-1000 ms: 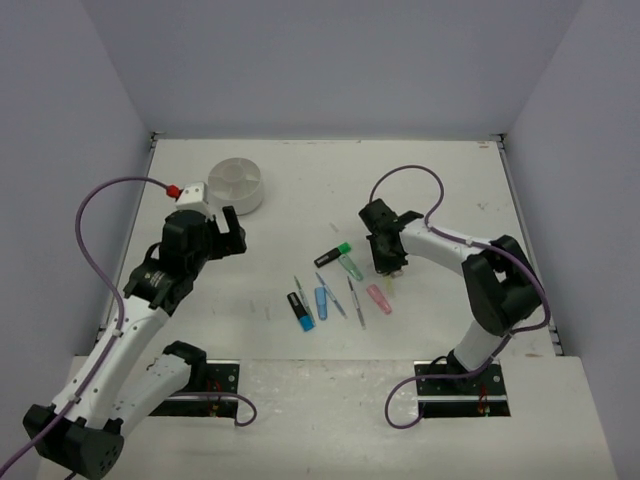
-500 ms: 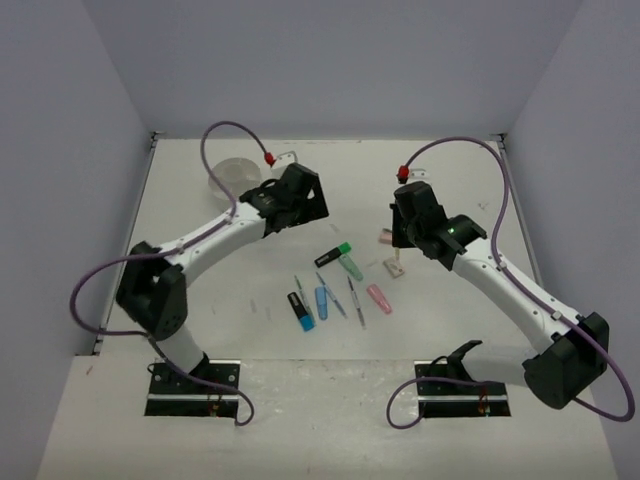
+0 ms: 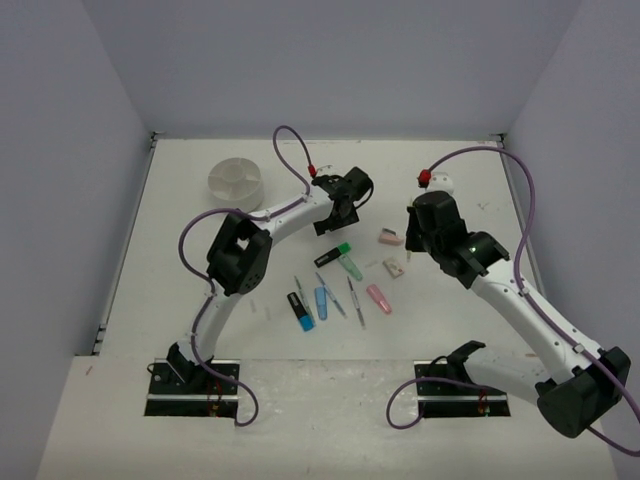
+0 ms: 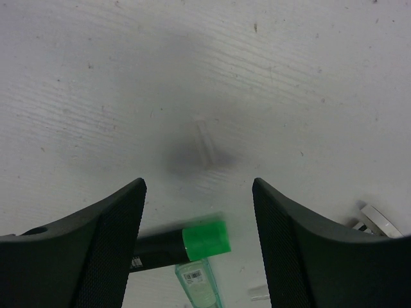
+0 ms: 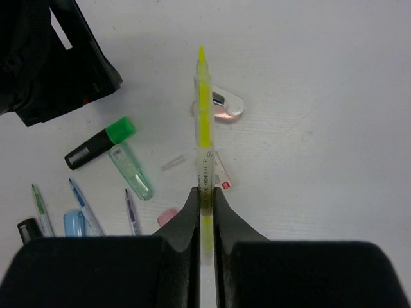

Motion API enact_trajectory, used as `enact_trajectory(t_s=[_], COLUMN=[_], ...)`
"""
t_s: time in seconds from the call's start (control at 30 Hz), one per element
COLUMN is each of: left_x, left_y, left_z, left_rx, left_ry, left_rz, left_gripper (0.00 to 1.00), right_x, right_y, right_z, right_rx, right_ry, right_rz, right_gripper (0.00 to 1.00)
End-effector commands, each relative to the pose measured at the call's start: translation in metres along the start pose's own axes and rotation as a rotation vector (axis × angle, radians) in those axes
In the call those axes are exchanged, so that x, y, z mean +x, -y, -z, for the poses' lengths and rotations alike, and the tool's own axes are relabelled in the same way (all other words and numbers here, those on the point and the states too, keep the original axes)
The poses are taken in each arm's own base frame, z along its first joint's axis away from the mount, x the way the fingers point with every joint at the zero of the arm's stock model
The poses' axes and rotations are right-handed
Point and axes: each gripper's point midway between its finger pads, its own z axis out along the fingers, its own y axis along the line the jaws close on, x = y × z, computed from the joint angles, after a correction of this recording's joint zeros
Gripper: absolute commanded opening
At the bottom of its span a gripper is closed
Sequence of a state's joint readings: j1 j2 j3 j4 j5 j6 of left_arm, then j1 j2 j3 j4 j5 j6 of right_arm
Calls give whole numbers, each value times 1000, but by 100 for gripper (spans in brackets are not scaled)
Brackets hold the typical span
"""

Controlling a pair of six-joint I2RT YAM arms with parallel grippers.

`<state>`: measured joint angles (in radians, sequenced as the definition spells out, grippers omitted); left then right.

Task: Sort the stationery into containers
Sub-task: Close the pen cap on the pen.

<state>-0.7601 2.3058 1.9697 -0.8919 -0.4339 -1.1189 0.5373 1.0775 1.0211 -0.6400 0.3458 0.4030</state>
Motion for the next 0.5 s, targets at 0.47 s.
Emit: enact_trajectory(t_s=[0.47], left_x=[-16], left_y=[10], left_z=[-21], left_rx=[28], left_ry=[11], left_rz=[45], left_gripper=[42], right_x=[13], right_y=[-22], right_z=[-15], right_rx=[-104], right_ry=[-51], right_rz=[31], right_gripper=[0])
